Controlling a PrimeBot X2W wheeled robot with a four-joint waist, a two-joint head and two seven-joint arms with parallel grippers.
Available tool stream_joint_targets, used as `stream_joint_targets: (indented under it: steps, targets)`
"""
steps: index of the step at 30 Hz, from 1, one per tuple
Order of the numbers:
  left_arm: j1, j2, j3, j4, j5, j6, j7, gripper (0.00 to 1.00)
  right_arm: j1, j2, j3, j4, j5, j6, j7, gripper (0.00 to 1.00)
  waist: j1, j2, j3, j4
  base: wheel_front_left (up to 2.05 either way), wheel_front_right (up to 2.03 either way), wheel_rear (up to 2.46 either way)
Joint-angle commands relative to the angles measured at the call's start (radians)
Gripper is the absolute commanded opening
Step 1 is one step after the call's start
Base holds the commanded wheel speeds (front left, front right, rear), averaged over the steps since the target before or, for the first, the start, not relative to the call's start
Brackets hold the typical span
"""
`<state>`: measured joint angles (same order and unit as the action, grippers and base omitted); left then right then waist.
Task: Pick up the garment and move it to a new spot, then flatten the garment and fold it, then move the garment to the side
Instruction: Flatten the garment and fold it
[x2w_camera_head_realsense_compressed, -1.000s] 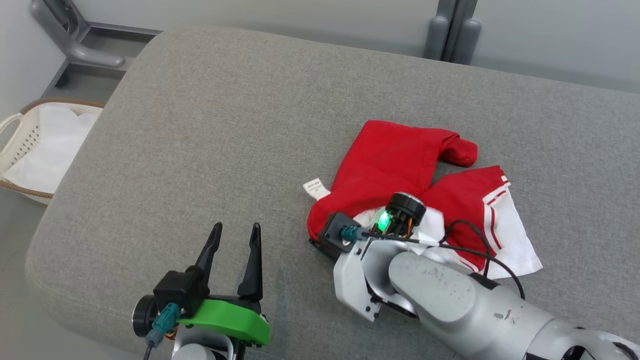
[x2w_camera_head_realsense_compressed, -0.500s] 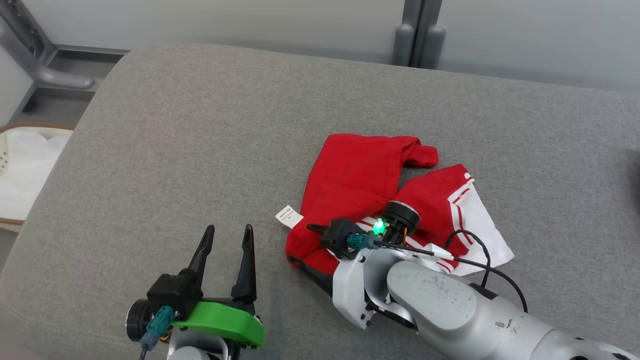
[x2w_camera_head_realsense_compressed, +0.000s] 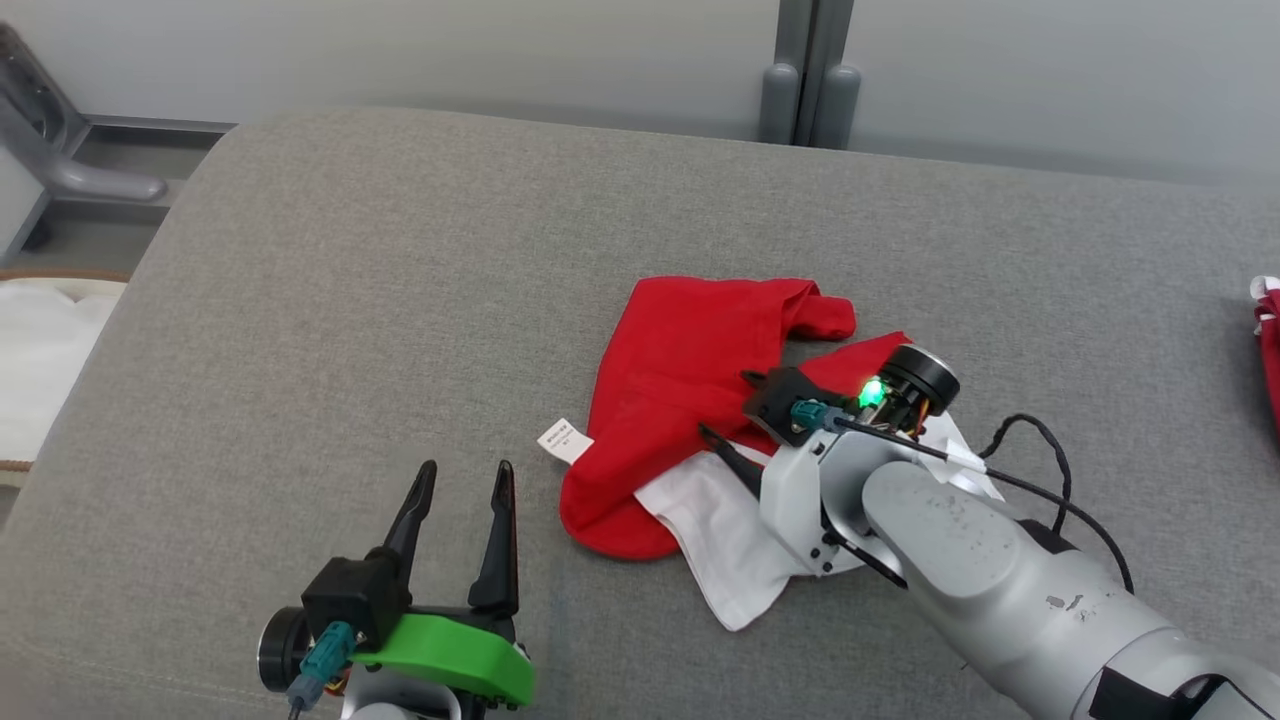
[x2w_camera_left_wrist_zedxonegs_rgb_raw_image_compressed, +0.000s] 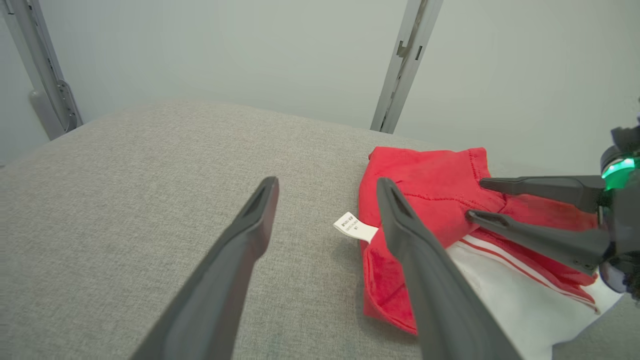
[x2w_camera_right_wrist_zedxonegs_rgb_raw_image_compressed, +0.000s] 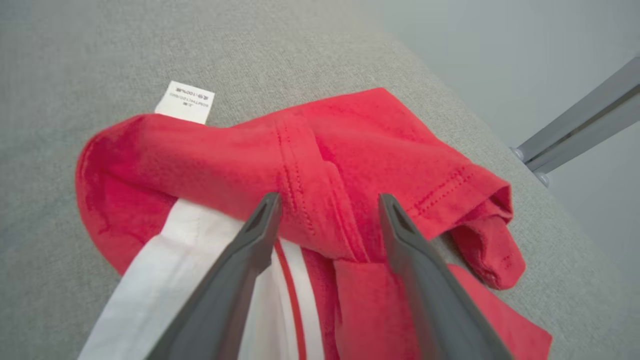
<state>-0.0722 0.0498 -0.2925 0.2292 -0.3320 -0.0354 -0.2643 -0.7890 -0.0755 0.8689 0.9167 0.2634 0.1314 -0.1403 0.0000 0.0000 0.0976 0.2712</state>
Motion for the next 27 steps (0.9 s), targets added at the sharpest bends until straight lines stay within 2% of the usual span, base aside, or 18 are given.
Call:
stream_joint_targets:
  steps: [1,5,6,7,9,14,21,27]
  targets:
    - [0.003,0.002,0.0,-0.003,0.001,-0.002,0.0,1.0,-0.005,-0.003,-0.003,0.021,-0.007,-0.002,0.009,1.0,0.0,0.0,0.007,0.022,0.0,0.0,0.0]
    - [0.003,0.002,-0.001,-0.005,-0.005,0.001,0.0,1.0,-0.007,-0.002,0.013,0.063,-0.001,-0.002,0.033,1.0,0.0,0.0,0.015,0.05,0.0,0.0,0.0]
    - [0.003,0.002,-0.001,-0.006,-0.005,0.002,0.0,1.0,-0.011,-0.002,0.02,0.067,0.003,-0.002,0.034,0.85,0.0,0.0,0.017,0.055,0.0,0.0,0.0]
    - [0.003,0.002,-0.002,-0.007,-0.007,0.004,0.0,1.0,-0.015,-0.001,0.025,0.073,0.01,-0.002,0.033,0.46,0.0,0.0,0.018,0.062,0.0,0.0,0.0]
    - [0.0,0.002,-0.004,-0.008,-0.01,0.004,0.0,1.0,-0.025,0.001,0.036,0.082,0.017,-0.002,0.031,0.0,0.0,0.0,0.022,0.074,0.0,0.0,0.0]
    - [-0.008,0.002,-0.009,-0.01,-0.017,0.006,0.0,1.0,-0.073,0.002,0.048,0.096,0.016,-0.002,0.006,0.0,0.0,0.0,0.031,0.104,0.0,0.0,0.0]
    - [-0.021,0.002,-0.02,-0.015,-0.028,0.014,0.0,1.0,-0.173,0.013,0.062,0.131,-0.046,-0.002,-0.045,0.0,0.0,0.0,0.044,0.168,0.0,0.0,0.0]
    - [-0.026,0.001,-0.03,-0.02,-0.045,0.02,0.0,1.0,-0.229,0.021,0.179,0.131,-0.085,-0.002,-0.074,0.0,0.0,0.0,0.058,0.224,0.0,0.0,0.0]
